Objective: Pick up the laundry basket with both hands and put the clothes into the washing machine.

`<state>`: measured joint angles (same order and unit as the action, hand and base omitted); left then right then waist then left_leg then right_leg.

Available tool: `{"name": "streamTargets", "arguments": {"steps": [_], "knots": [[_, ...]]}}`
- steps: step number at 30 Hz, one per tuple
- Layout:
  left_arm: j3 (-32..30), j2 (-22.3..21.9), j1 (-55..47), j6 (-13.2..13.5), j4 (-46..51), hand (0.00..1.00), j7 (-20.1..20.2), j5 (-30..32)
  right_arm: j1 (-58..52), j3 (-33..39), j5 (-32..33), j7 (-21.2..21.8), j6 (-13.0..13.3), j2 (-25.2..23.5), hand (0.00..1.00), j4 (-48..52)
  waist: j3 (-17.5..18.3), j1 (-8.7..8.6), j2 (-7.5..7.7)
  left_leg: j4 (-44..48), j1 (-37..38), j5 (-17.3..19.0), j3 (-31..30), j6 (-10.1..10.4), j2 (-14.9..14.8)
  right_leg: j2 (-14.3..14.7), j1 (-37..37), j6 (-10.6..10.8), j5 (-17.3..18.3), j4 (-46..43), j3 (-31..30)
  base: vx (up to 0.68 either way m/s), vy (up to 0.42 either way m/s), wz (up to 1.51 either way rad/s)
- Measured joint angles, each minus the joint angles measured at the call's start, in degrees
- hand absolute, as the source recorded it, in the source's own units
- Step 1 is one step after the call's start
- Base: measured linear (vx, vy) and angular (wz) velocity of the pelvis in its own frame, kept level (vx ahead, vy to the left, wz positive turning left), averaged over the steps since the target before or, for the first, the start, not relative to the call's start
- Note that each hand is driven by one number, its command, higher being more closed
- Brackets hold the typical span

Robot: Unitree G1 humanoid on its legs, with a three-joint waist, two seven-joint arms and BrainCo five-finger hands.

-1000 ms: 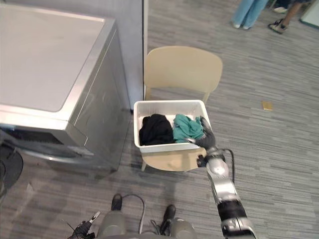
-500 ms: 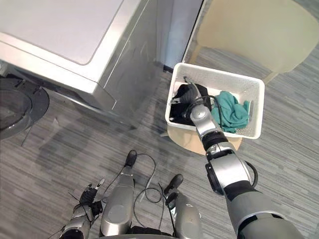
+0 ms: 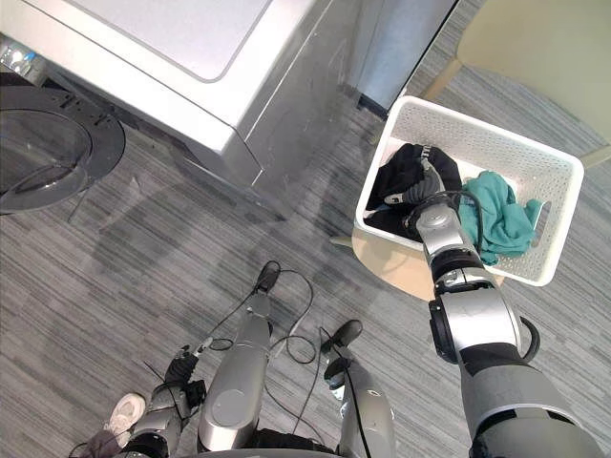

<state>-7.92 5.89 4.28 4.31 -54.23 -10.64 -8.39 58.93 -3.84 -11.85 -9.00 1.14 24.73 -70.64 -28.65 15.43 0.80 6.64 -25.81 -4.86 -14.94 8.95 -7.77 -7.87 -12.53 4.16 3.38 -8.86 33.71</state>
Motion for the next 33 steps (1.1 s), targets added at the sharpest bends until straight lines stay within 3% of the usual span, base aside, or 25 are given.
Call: {"name": "streamTargets", "arguments": {"steps": [5,10,11,14,20,27,33], "knots": [[1.61,0.09,2.02,0.08,0.80,0.00,-0.77,-0.11,0.03,-0.42,-0.09,-0.93,0.04,0.87,0.00,-0.11,-0.01,0.04,0.01,0.36,-1.89,-0.20,-0.72,0.11,-0.15,0.42,-1.40,-0.10,-0.07,0.06,0.43,0.00,0.000,0.00],[4.36,-0.02,4.63,1.09,3.40,0.00,-1.64,-2.22,0.28,-1.76,-1.93,-1.87,0.08,2.27,0.00,-2.29,-0.09,1.28,-0.17,1.46,-5.22,-0.25,-2.64,0.20,-0.08,1.10,-3.21,-0.15,-0.10,0.37,1.91,-0.01,-0.007,0.09],[5.12,-0.01,4.90,1.12,4.03,0.00,-1.95,-2.29,0.27,-1.76,-2.28,-2.22,0.04,2.49,1.00,-2.31,-0.13,1.38,-0.24,1.65,-5.81,-0.25,-3.05,0.20,0.04,1.10,-3.50,-0.15,-0.10,0.37,2.28,0.00,0.001,0.19],[6.35,-0.98,6.01,1.19,4.71,0.00,-1.96,-2.45,-0.72,-1.74,-5.20,-3.23,-0.14,4.75,1.00,-2.88,-0.74,2.71,-1.34,2.06,-6.85,-0.25,-4.02,0.20,0.64,0.93,-3.87,-0.11,-0.06,0.47,2.84,0.00,0.018,0.13],[5.99,-1.51,6.01,1.06,5.03,0.00,-1.97,-2.91,-0.62,-1.53,-10.72,-3.82,-0.34,7.92,1.00,-2.05,-0.93,2.88,-1.82,1.98,-8.78,-0.23,-5.27,0.20,0.98,0.88,-5.14,0.05,0.33,-0.03,4.07,-0.02,0.011,0.10],[1.60,-2.55,5.92,0.49,3.39,0.00,-1.97,-3.71,-5.92,1.15,-11.00,-3.14,-0.45,5.36,1.00,-0.04,-0.94,2.81,-1.75,2.01,-6.36,-0.25,-4.39,0.20,0.97,0.40,-3.46,0.09,0.35,-0.54,3.42,0.01,-0.001,-0.02],[0.21,-2.72,3.11,0.54,4.06,0.00,-1.76,-9.78,-15.70,2.56,-10.37,-0.73,-1.52,2.51,1.00,4.74,-0.90,1.67,-0.86,0.91,1.04,-0.24,-2.32,0.16,1.80,-2.43,1.09,0.58,3.20,-4.84,1.74,-0.01,0.000,-0.01]]}}
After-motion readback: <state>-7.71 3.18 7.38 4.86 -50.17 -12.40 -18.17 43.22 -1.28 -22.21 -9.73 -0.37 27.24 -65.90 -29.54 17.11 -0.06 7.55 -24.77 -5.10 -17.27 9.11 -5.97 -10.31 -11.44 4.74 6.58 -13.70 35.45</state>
